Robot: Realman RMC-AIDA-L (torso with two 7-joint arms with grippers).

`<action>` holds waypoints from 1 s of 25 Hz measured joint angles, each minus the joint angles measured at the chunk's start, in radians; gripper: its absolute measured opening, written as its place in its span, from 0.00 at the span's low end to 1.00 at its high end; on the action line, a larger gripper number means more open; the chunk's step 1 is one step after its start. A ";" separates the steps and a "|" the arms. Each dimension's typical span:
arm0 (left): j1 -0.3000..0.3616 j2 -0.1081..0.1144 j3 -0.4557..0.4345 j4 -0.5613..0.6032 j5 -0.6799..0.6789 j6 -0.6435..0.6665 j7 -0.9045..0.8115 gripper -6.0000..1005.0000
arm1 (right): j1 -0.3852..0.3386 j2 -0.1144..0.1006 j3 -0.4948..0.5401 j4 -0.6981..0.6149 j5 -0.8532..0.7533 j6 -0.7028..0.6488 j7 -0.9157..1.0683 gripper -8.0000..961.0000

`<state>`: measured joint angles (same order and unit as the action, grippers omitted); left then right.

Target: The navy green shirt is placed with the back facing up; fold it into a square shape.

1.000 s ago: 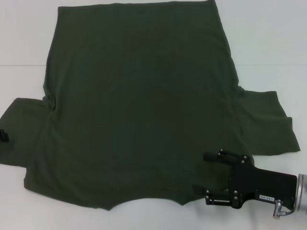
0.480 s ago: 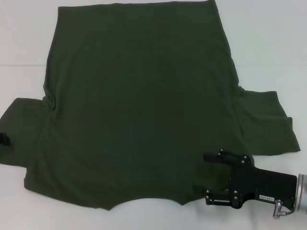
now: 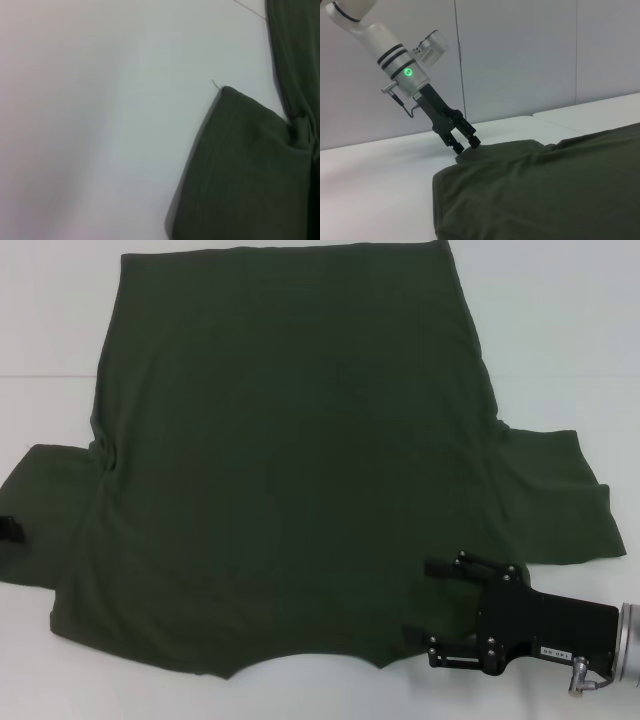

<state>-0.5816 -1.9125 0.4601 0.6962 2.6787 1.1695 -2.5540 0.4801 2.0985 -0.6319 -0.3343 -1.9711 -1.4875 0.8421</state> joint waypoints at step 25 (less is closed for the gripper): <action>-0.026 -0.019 0.001 -0.015 -0.002 0.002 0.004 0.76 | 0.005 0.000 0.000 0.014 0.000 0.000 -0.004 0.95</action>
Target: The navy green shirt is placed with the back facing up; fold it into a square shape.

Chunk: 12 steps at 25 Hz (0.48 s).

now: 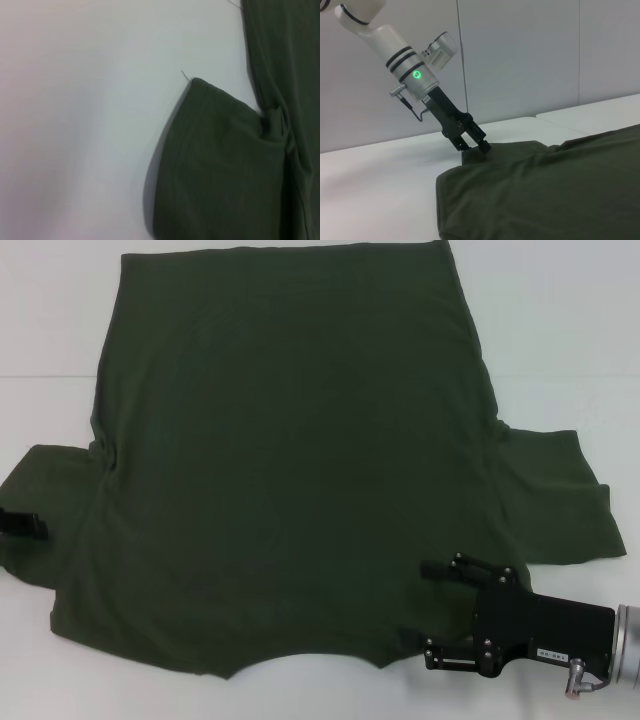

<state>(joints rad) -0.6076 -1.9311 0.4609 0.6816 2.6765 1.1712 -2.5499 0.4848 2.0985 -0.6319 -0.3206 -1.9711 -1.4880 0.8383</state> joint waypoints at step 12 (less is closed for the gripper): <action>-0.008 -0.004 0.027 0.008 0.010 -0.012 -0.002 0.55 | 0.000 0.000 0.000 0.000 0.002 0.000 0.003 0.95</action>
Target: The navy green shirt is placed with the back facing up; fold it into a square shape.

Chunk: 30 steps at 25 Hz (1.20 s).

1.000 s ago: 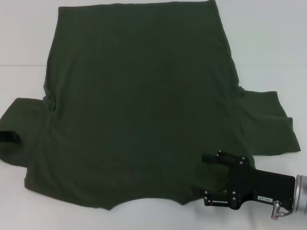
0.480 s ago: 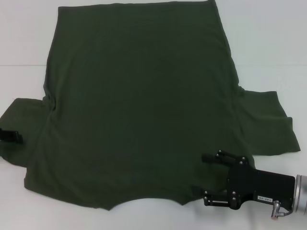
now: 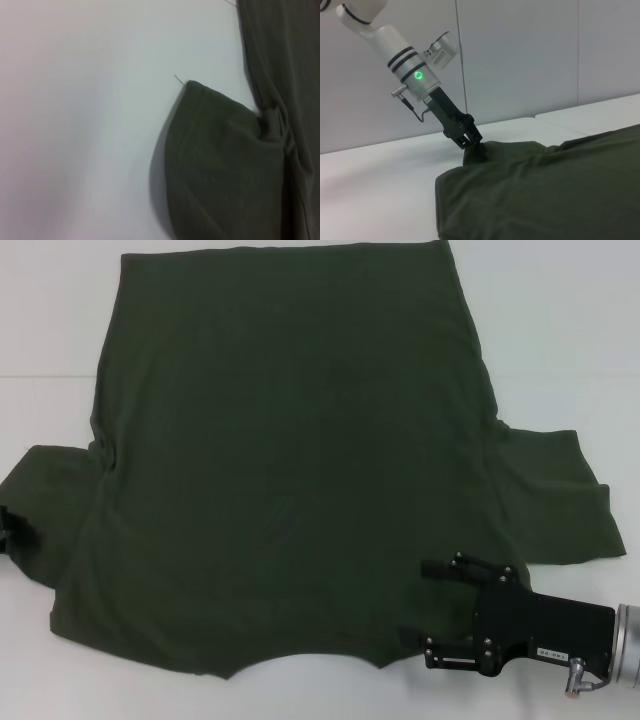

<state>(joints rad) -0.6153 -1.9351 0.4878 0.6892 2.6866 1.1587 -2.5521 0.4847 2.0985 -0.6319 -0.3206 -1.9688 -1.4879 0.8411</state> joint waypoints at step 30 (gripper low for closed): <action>-0.009 0.054 0.001 0.049 0.001 0.034 0.059 0.01 | 0.000 0.000 0.000 0.000 0.004 -0.009 0.001 0.95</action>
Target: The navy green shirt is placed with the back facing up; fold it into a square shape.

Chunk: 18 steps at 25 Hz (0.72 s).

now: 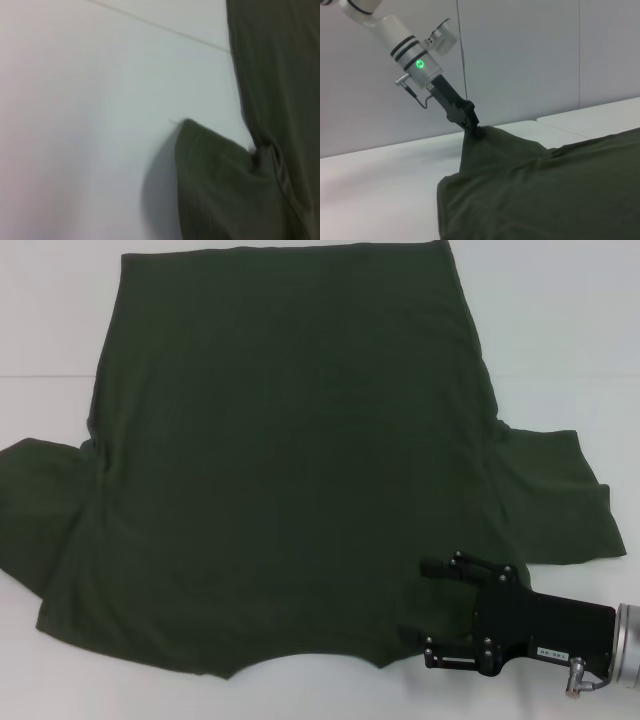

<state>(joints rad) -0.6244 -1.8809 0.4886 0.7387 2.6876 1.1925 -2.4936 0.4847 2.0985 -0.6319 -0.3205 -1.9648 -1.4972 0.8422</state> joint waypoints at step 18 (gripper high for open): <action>-0.024 -0.019 0.045 0.079 -0.007 0.044 -0.004 0.01 | 0.002 0.000 0.000 0.012 0.000 -0.002 -0.002 0.95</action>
<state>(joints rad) -0.6488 -1.8996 0.5331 0.8176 2.6805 1.2370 -2.4974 0.4862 2.0984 -0.6319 -0.3089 -1.9650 -1.4989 0.8404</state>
